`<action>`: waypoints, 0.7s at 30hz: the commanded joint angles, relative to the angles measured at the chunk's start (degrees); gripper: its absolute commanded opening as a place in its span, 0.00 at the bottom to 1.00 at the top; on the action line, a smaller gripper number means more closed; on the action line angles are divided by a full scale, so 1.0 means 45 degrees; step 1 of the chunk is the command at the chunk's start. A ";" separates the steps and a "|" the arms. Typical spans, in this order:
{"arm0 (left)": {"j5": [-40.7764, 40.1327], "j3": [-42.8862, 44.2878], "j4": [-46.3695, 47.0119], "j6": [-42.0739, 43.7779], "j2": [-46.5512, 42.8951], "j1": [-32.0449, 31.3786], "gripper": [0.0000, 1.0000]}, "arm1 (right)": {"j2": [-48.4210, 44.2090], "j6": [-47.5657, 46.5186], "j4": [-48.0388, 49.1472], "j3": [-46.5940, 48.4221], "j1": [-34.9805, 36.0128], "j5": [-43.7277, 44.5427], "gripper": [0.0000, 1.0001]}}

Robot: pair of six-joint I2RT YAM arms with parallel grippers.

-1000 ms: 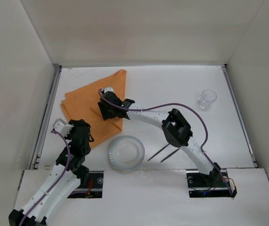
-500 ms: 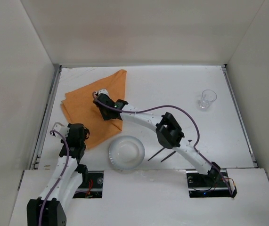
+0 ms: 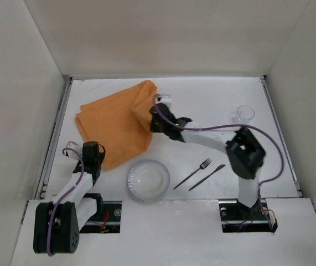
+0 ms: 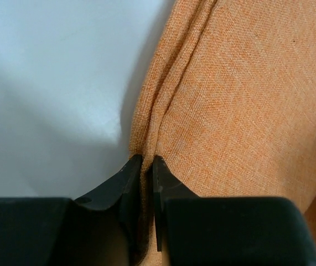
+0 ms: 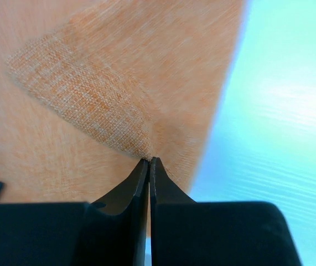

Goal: Set the dinner table for one person

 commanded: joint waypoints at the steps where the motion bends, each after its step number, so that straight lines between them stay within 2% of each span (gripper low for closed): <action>1: -0.0082 0.0579 0.1586 -0.0237 0.2094 -0.0717 0.07 | -0.2906 0.2758 0.4178 -0.3883 -0.1526 0.0548 0.07; 4: -0.0297 0.1517 0.2252 -0.0490 0.3581 -0.1713 0.05 | -0.4861 0.4964 0.6095 -0.7792 -0.2541 0.0529 0.09; 7: -0.0843 0.2279 0.2488 -0.0511 0.4462 -0.2457 0.05 | -0.6249 0.6257 0.7017 -1.0608 -0.3304 0.0607 0.11; 9: -0.1156 0.2671 0.2488 -0.0374 0.4737 -0.2712 0.05 | -0.6973 0.6455 0.7097 -1.1725 -0.3521 0.0684 0.20; 12: -0.1449 0.3296 0.2488 -0.0101 0.5225 -0.2811 0.05 | -0.7443 0.5794 0.6786 -1.2256 -0.3463 0.0549 0.43; 14: -0.1470 0.3841 0.2488 0.0133 0.5789 -0.2830 0.05 | -0.7775 0.5344 0.6318 -1.2412 -0.3424 0.0723 0.54; 18: -0.1449 0.4721 0.2605 0.0329 0.6845 -0.2927 0.05 | -0.8537 0.4602 0.5906 -1.2608 -0.3462 0.1348 0.62; 21: -0.1703 0.5366 0.2878 0.0427 0.7568 -0.3006 0.05 | -0.8481 0.3899 0.5750 -1.2434 -0.4163 0.1370 0.66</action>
